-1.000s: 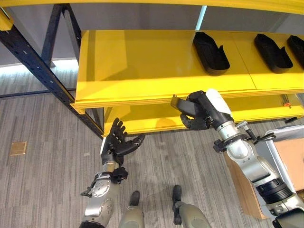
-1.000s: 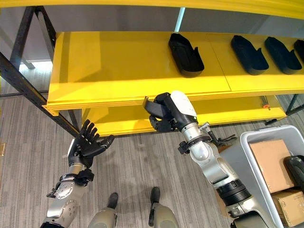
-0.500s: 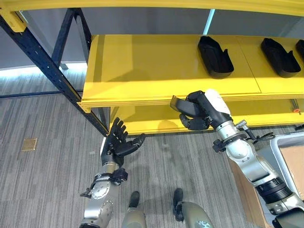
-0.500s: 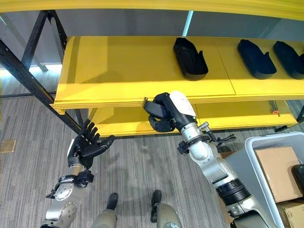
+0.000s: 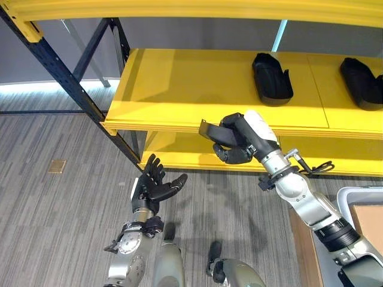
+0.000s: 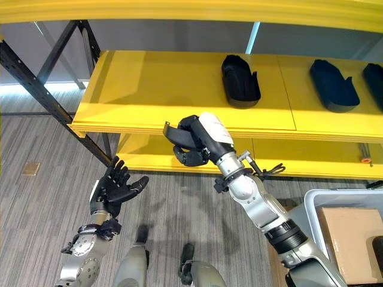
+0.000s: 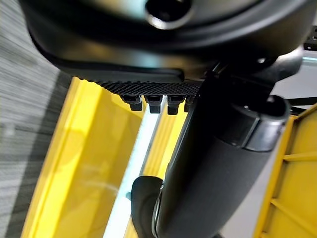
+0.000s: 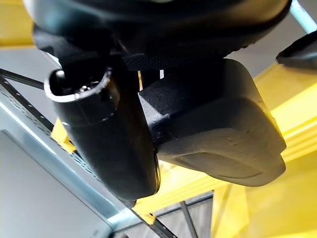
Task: Move parts from the plastic box to the shelf.
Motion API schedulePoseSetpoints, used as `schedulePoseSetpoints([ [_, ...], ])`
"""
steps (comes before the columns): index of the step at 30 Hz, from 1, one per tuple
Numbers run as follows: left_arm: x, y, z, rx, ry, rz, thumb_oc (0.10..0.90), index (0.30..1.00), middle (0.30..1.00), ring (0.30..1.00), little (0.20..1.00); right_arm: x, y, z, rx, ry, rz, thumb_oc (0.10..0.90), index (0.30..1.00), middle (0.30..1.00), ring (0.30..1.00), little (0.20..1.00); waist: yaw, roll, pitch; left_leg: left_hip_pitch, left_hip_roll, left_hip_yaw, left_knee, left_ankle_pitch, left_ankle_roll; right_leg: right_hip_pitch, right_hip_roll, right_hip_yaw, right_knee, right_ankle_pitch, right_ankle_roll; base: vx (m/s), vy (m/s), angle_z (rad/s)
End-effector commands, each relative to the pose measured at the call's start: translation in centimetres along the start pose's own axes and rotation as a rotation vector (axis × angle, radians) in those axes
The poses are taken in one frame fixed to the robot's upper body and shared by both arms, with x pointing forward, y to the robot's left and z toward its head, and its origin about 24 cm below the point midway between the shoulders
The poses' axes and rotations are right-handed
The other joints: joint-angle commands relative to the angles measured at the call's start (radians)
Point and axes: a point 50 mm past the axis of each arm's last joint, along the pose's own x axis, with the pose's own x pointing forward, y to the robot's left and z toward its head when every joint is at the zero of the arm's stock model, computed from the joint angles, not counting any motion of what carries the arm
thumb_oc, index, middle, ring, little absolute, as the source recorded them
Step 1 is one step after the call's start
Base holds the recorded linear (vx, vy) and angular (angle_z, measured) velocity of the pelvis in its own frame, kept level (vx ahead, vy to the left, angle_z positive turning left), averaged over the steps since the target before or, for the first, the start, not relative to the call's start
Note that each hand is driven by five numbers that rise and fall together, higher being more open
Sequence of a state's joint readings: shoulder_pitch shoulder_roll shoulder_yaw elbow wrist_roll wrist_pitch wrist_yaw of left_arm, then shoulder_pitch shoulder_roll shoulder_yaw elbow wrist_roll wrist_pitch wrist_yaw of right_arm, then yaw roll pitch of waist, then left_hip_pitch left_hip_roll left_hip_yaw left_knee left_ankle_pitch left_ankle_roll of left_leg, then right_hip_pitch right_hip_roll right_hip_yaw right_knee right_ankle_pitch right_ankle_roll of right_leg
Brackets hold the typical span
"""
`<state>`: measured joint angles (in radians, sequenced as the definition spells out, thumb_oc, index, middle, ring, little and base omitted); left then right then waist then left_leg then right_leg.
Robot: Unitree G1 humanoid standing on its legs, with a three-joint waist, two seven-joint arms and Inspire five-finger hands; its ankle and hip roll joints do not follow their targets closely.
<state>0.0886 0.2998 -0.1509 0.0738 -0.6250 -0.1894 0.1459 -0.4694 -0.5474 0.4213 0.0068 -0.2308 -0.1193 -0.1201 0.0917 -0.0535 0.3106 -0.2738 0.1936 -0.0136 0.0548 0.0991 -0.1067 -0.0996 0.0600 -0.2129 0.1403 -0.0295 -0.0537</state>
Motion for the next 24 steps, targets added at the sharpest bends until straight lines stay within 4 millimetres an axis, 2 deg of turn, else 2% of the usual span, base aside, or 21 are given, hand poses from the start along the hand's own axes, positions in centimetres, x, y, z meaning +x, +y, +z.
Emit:
schedulePoseSetpoints([
  [1,0.2,-2.0,3.1,-0.033,-0.169,-0.123,0.900,1.000,1.000,1.000,1.000,2.2,-6.7,6.5,-0.029,-0.367,-0.325,0.400,0.300,0.300,0.300,0.300,-0.025,0.015,-0.118,0.051,0.038,-0.023,0.091,0.030,-0.011,0.091,-0.186,0.045,0.030,-0.102,0.130,0.23,0.229,-0.66],
  [2,0.2,-2.2,3.1,-0.038,-0.168,-0.132,0.900,1.000,1.000,1.000,1.000,2.0,-6.6,6.5,-0.007,-0.368,-0.323,0.400,0.300,0.300,0.300,0.300,-0.030,0.011,-0.128,0.062,0.029,0.007,0.115,-0.007,-0.004,0.117,-0.205,0.045,0.016,-0.096,0.140,0.17,0.160,-0.78],
  [3,0.2,-2.2,3.1,-0.037,-0.168,-0.133,0.900,1.000,1.000,1.000,1.000,2.0,-6.6,6.5,-0.007,-0.367,-0.324,0.400,0.300,0.300,0.300,0.300,-0.029,0.010,-0.128,0.062,0.029,0.008,0.118,-0.010,-0.004,0.119,-0.206,0.046,0.015,-0.095,0.141,0.23,0.237,-0.53],
  [4,0.2,-2.4,3.2,-0.040,-0.170,-0.153,0.900,1.000,1.000,1.000,1.000,1.9,-6.7,6.7,0.009,-0.374,-0.330,0.400,0.300,0.300,0.300,0.300,-0.030,0.007,-0.140,0.068,0.017,0.029,0.146,-0.050,0.005,0.149,-0.237,0.042,-0.012,-0.084,0.159,0.16,0.193,-0.17],
  [10,0.4,-2.4,3.5,-0.016,-0.170,-0.162,0.900,1.000,1.000,1.000,1.000,2.3,-6.8,7.4,0.048,-0.397,-0.339,0.400,0.300,0.300,0.300,0.300,-0.023,-0.006,-0.167,0.091,-0.011,0.080,0.164,-0.109,0.025,0.177,-0.297,0.039,-0.059,-0.042,0.199,0.12,0.155,-0.16],
  [15,0.4,-2.2,3.5,-0.013,-0.169,-0.156,0.900,1.000,1.000,1.000,1.000,3.2,-7.3,8.5,0.033,-0.444,-0.341,0.400,0.300,0.300,0.300,0.300,-0.016,-0.026,-0.175,0.100,-0.024,0.098,0.167,-0.133,0.038,0.172,-0.317,0.042,-0.072,-0.017,0.215,0.05,0.106,-0.02],
  [24,0.5,-2.2,3.4,-0.020,-0.156,-0.157,0.900,1.000,1.000,1.000,1.000,4.9,-8.1,11.8,0.032,-0.566,-0.331,0.400,0.300,0.300,0.300,0.300,0.002,-0.061,-0.186,0.094,-0.028,0.087,0.165,-0.141,0.041,0.178,-0.316,0.018,-0.095,0.003,0.225,0.02,0.025,0.02],
])
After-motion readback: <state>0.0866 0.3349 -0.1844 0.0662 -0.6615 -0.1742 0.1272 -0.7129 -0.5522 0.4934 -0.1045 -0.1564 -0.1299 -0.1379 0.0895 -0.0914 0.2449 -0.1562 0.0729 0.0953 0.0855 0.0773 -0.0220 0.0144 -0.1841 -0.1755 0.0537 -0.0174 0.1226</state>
